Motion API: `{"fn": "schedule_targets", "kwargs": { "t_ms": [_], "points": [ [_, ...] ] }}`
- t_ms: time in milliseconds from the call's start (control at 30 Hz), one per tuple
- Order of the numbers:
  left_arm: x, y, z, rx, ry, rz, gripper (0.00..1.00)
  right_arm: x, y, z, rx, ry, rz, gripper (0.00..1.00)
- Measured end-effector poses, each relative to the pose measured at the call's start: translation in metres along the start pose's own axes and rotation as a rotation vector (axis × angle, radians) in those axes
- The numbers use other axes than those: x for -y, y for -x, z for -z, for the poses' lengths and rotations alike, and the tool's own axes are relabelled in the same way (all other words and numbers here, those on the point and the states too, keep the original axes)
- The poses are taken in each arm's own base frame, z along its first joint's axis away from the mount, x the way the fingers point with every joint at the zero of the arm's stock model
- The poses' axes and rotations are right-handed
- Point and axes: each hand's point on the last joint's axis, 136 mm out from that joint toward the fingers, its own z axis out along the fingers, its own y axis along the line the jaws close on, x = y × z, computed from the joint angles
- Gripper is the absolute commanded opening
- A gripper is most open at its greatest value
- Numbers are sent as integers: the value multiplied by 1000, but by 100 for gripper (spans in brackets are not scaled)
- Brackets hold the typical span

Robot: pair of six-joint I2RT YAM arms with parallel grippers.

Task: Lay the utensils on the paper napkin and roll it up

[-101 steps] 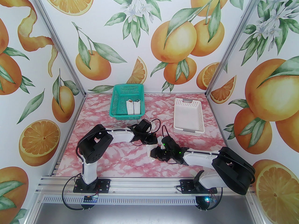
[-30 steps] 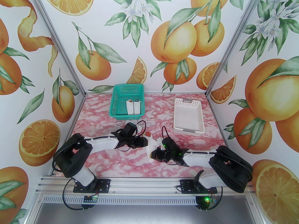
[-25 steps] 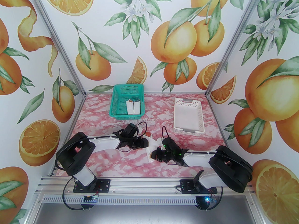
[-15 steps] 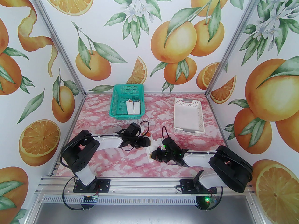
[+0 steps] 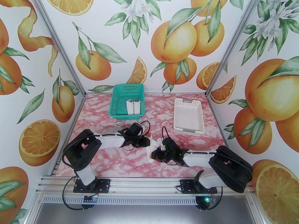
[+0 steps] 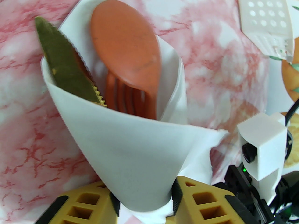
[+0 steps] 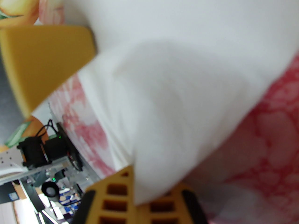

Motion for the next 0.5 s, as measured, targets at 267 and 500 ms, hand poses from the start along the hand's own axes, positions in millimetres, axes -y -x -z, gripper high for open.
{"fn": "schedule_targets", "kwargs": {
  "t_ms": [267, 500],
  "points": [
    [-5, 0, -2, 2, 29, 7, 22, 0, 0, 0, 0, 0, 0, 0],
    [8, 3, -12, 11, 11, -21, 8, 1, 0, 0, -2, -3, -2, 0]
  ]
}}
